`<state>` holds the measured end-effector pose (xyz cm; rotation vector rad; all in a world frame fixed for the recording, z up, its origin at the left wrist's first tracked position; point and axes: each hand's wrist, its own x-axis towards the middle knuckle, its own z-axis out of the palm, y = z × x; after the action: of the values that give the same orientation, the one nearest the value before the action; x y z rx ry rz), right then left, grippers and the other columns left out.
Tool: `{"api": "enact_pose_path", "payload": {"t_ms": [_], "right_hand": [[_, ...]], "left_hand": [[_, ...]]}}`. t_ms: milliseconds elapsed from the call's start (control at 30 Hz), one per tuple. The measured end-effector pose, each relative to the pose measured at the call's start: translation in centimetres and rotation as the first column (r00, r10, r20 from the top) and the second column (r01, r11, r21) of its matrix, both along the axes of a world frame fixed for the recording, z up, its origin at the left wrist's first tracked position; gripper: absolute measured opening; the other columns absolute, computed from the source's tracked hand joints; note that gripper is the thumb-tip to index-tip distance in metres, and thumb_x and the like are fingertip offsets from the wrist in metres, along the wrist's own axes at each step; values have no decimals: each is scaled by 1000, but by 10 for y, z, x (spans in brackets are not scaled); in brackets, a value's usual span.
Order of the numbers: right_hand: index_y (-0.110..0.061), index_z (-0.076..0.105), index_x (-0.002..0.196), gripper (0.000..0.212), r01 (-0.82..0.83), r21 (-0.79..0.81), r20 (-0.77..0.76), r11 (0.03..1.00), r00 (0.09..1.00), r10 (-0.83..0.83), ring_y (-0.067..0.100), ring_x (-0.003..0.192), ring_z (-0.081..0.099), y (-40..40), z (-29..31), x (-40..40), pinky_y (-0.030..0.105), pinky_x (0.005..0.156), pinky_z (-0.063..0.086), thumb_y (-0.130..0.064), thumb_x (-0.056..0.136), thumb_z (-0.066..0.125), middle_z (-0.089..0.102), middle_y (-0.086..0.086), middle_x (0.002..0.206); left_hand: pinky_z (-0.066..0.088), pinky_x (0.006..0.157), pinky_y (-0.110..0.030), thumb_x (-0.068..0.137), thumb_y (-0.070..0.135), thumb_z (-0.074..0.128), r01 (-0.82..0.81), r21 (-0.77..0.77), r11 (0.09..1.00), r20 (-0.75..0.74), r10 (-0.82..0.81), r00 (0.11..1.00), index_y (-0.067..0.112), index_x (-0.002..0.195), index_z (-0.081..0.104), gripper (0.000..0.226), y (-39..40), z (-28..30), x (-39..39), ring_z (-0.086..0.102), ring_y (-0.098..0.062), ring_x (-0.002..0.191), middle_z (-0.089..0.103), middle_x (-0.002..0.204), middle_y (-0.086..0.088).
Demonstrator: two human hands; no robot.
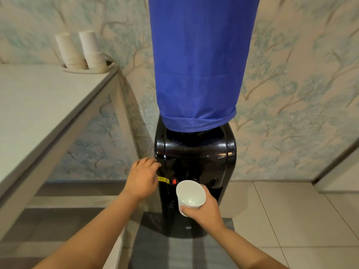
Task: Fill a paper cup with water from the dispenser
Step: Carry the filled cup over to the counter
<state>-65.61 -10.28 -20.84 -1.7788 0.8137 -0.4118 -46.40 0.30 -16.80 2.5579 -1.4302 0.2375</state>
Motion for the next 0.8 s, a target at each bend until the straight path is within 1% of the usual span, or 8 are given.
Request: {"api": "enact_pose_path", "payload": {"t_ms": [133, 267, 400, 533, 600, 667, 733, 800], "right_hand": [[-37, 51, 111, 71, -6, -45, 40, 999, 999, 8, 14, 102, 58, 0, 34, 5, 37, 88, 53, -39, 46, 80, 62, -16, 99], [-42, 46, 106, 68, -24, -94, 80, 995, 996, 32, 12, 100, 56, -4, 62, 16, 31, 87, 49, -31, 51, 84, 59, -20, 94], [-46, 43, 100, 65, -57, -137, 136, 989, 988, 75, 9, 98, 54, -3, 93, 34, 25, 81, 44, -30, 52, 84, 57, -21, 92], [-40, 46, 109, 70, -75, -174, 184, 982, 977, 107, 13, 103, 58, -1, 116, 54, 31, 84, 48, -36, 50, 83, 60, -15, 98], [-36, 48, 112, 72, -85, -196, 208, 977, 970, 126, 15, 104, 58, 3, 127, 66, 32, 84, 47, -37, 50, 84, 60, -13, 103], [-39, 48, 108, 70, -98, -220, 228, 971, 962, 149, 15, 102, 57, 7, 139, 78, 32, 82, 46, -41, 48, 83, 59, -15, 100], [-41, 46, 104, 69, -113, -244, 248, 963, 953, 175, 15, 99, 56, 15, 151, 90, 33, 82, 46, -45, 45, 82, 58, -17, 96], [-39, 46, 105, 69, -134, -265, 257, 955, 945, 204, 15, 100, 56, 22, 160, 100, 35, 84, 46, -45, 45, 82, 58, -13, 100]], "left_hand": [[34, 102, -40, 76, 16, 61, 14, -2, 1000, 64, -14, 998, 11, 118, 60, 42, 6, 30, 8, 49, -27, 121, 60, 124, -7], [25, 106, -35, 79, 22, 55, 20, 42, 999, 124, -25, 992, 13, 120, 54, 42, 11, 58, 20, 41, -22, 128, 54, 130, -4], [24, 107, -38, 81, 25, 54, -9, 45, 999, 184, 1, 983, 12, 126, 52, 46, 25, 94, 35, 37, -24, 131, 53, 133, -5], [23, 108, -39, 82, 32, 54, -63, 57, 996, 229, 49, 972, 16, 126, 52, 46, 45, 130, 54, 35, -21, 133, 51, 134, -4], [21, 112, -43, 85, 41, 54, -120, 4, 993, 190, 117, 975, 17, 127, 51, 49, 63, 148, 65, 32, -20, 137, 49, 138, -3], [16, 114, -47, 87, 47, 51, -201, -76, 977, 117, 209, 971, 17, 130, 49, 52, 85, 164, 77, 26, -19, 141, 45, 143, -2], [13, 114, -47, 90, 51, 45, -301, -121, 946, 47, 308, 950, 16, 133, 47, 55, 114, 178, 91, 21, -18, 143, 42, 146, -2], [13, 115, -48, 92, 52, 41, -398, -131, 908, 1, 401, 916, 15, 134, 45, 57, 147, 187, 104, 18, -17, 144, 41, 148, -2]]}}
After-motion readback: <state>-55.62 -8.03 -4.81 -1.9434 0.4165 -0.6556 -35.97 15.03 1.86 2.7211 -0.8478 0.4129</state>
